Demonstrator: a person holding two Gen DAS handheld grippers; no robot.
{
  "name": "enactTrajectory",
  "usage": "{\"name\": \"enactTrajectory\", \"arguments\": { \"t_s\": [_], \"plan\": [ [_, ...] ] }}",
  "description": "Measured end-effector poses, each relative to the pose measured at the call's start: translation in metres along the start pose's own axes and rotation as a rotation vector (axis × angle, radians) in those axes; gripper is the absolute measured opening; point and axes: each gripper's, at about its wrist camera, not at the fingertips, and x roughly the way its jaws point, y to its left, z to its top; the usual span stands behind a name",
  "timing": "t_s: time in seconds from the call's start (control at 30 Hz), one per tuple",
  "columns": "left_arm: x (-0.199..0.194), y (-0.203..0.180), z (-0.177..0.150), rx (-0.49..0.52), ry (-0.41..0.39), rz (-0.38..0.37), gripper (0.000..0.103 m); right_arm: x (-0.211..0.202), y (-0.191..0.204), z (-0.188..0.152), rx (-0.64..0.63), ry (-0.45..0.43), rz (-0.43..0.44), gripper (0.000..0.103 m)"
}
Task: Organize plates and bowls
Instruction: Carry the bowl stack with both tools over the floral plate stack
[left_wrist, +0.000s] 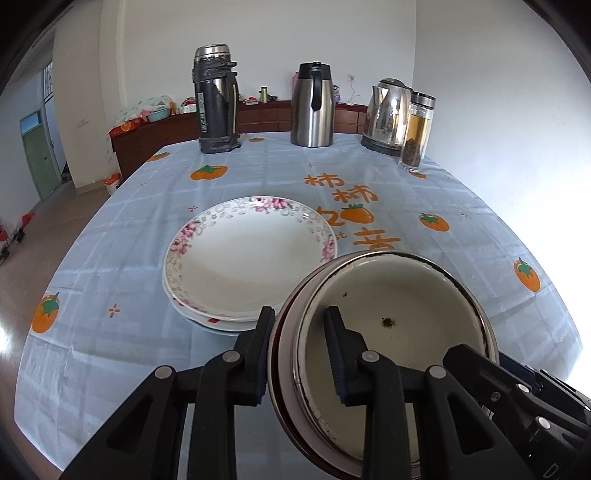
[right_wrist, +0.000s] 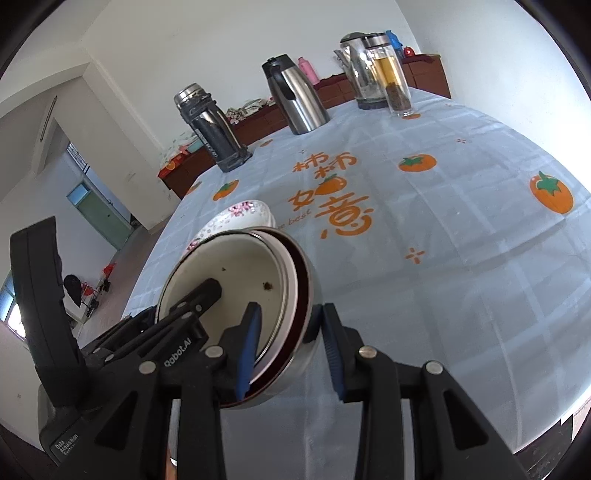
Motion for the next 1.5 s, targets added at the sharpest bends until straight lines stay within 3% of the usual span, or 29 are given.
{"name": "enactTrajectory", "arguments": {
  "t_s": [0.67,1.5],
  "plan": [
    [-0.009,0.042,0.007,-0.077,-0.031,0.062,0.032,0.016,0.043,0.004,-0.071,0.013,0.057,0.034],
    [0.008,0.069,0.049,-0.120,-0.065,0.099,0.032,0.047,0.073,0.049,-0.119,-0.008,0.094,0.034]
  ]
}}
